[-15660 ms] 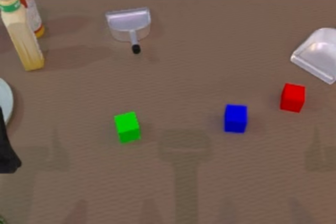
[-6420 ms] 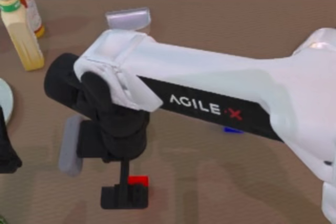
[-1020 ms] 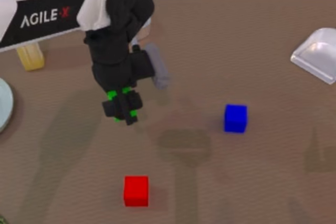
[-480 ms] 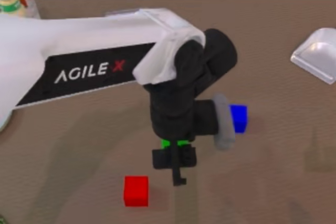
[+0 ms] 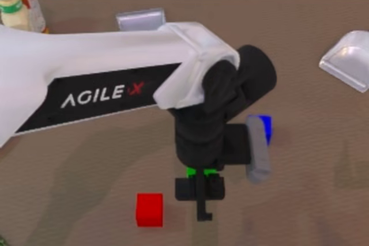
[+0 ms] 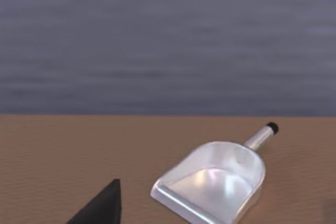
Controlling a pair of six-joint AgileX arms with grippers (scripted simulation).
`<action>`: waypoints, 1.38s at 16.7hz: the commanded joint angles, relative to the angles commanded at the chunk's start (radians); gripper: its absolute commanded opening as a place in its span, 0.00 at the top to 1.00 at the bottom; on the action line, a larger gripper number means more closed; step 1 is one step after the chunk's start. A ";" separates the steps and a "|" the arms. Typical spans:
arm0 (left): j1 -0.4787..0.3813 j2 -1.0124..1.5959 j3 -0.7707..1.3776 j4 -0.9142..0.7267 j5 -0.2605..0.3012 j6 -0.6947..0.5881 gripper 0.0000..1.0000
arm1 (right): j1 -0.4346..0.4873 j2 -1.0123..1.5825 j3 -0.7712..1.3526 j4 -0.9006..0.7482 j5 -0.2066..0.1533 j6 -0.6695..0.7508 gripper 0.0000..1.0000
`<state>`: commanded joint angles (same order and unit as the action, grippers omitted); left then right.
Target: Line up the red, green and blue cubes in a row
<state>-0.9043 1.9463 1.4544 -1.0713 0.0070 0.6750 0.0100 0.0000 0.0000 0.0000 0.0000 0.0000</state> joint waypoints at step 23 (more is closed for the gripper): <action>-0.006 0.100 -0.144 0.245 0.000 -0.004 0.25 | 0.000 0.000 0.000 0.000 0.000 0.000 0.00</action>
<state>-0.9106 2.0464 1.3099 -0.8265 0.0071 0.6713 0.0100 0.0000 0.0000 0.0000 0.0000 0.0000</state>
